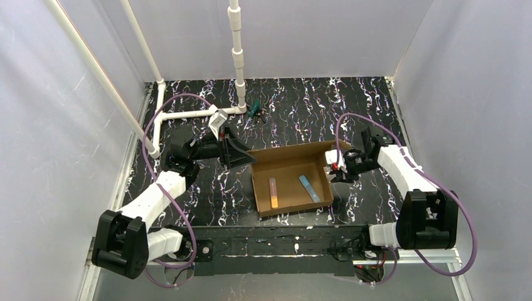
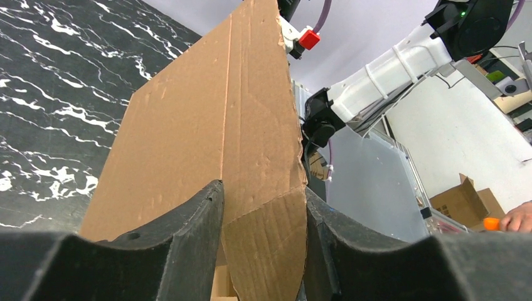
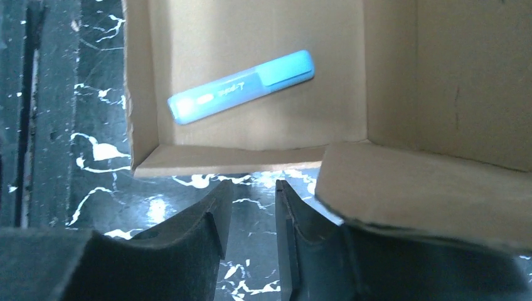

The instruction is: Fold the paper box

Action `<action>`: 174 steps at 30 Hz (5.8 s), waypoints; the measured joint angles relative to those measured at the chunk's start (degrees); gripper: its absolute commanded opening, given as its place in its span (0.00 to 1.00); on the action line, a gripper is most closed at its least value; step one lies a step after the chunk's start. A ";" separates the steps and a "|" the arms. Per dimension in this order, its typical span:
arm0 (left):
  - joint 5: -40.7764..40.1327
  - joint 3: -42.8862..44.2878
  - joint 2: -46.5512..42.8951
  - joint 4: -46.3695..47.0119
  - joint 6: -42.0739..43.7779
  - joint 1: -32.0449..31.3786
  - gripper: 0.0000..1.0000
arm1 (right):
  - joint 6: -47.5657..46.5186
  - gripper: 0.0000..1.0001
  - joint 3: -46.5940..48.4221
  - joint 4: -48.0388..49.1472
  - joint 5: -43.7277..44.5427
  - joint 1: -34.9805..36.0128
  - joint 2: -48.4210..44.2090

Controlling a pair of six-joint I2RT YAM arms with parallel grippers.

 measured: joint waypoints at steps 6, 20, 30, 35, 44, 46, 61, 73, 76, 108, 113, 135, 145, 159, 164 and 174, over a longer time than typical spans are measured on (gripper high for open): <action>0.02 -2.23 -2.08 -2.01 -0.24 -1.16 0.42 | -2.29 0.42 -1.95 -4.17 2.60 0.00 -4.68; -3.04 -4.24 -7.19 -23.08 6.27 -2.08 0.56 | -3.39 0.52 -8.50 -8.44 15.56 -2.95 -14.38; -8.17 1.49 -10.19 -45.40 14.03 -2.08 0.70 | -8.33 0.54 -7.32 -9.64 21.27 -15.13 -13.14; -10.32 1.88 -15.69 -55.08 16.41 -2.08 0.73 | -12.20 0.60 -5.07 -11.32 20.94 -19.26 -10.36; -11.78 1.88 -21.94 -64.65 15.82 -2.08 0.75 | -16.24 0.62 -5.07 -14.95 21.05 -19.47 -11.74; -12.35 2.43 -21.92 -67.58 15.45 -2.08 0.75 | -17.25 0.63 -5.07 -16.31 22.18 -19.47 -12.22; -20.17 17.81 -23.69 -87.73 18.75 -2.10 0.77 | -20.24 0.62 -9.60 -16.72 38.42 -21.31 -18.69; -29.24 6.64 -8.39 -71.01 1.51 -2.16 0.73 | -17.07 0.56 -11.26 -5.68 52.48 -27.47 -10.29; -29.66 4.50 -3.61 -65.26 -2.86 -2.60 0.73 | -13.77 0.53 -10.34 -3.67 52.35 -27.93 -7.85; -35.47 16.57 29.90 -53.18 -16.48 -11.85 0.43 | 54.01 0.41 11.50 7.30 23.63 16.41 12.07; -39.63 24.94 35.28 -52.92 -15.72 -10.51 0.49 | 50.40 0.89 17.64 8.20 24.35 15.82 13.31; -36.96 6.34 5.09 -58.25 -1.49 1.57 0.45 | 39.67 0.26 4.15 14.82 16.68 9.73 -7.43; -35.76 5.51 16.26 -55.41 -1.73 -2.03 0.36 | 42.12 0.17 -6.73 18.36 26.95 2.89 -11.41; -33.20 6.88 24.44 -49.03 -5.79 -8.76 0.36 | 46.49 0.20 -9.75 25.16 21.68 7.23 -4.04; -33.00 8.31 26.32 -47.89 -6.62 -9.64 0.36 | 47.91 0.21 -9.53 25.05 21.79 7.15 -0.92; -35.15 8.15 12.07 -58.21 -3.50 -9.73 0.56 | 43.04 0.56 -8.87 19.54 24.11 3.08 -7.58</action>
